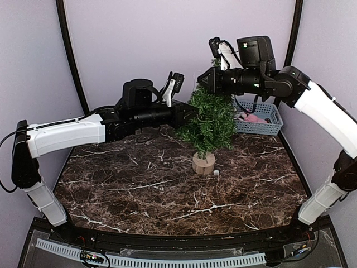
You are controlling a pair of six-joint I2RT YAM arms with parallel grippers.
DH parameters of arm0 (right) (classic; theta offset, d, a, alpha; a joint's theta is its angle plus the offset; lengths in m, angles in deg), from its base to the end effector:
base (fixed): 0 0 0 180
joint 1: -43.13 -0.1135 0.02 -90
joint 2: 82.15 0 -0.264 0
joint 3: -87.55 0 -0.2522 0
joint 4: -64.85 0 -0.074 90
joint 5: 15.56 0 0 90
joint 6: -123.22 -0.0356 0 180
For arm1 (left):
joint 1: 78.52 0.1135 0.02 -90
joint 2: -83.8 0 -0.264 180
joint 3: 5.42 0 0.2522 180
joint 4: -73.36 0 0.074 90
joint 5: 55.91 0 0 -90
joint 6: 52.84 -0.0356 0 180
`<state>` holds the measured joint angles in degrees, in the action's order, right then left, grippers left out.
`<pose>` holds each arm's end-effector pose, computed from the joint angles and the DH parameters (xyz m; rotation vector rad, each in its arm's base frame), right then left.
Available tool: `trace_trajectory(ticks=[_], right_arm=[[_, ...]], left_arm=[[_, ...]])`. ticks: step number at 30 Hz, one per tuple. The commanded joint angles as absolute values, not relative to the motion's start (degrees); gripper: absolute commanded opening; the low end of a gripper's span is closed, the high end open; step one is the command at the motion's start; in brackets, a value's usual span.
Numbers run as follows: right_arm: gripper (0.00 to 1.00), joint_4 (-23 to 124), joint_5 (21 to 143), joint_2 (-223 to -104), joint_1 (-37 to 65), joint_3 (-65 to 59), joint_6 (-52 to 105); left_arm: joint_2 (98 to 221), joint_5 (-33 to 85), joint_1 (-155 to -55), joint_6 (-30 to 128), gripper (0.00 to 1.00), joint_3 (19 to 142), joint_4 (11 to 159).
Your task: Decorate the small christmas tree
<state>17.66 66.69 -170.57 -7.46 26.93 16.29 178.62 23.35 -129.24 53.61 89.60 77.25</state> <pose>0.2157 0.2549 0.4766 -0.4593 1.8532 0.6878 0.2501 -0.3162 0.3704 0.6570 1.6122 -1.0353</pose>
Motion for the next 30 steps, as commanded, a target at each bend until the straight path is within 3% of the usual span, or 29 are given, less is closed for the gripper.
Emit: trace_trajectory(ticks=[1, 7, 30], right_arm=[[0.00, 20.9, 65.3, -168.3, -8.1, 24.1, 15.0], [0.00, 23.4, 64.6, -163.7, -9.0, 16.8, 13.5], [0.00, 42.0, 51.6, -148.4, -11.4, -13.0, 4.9]], left_arm=[[176.0, 22.2, -128.9, 53.8, 0.07, 88.9, 74.7], [175.2, 23.2, -128.9, 53.6, 0.00, 88.0, 74.9], [173.6, 25.2, -128.9, 52.7, 0.00, 86.9, 76.4]])
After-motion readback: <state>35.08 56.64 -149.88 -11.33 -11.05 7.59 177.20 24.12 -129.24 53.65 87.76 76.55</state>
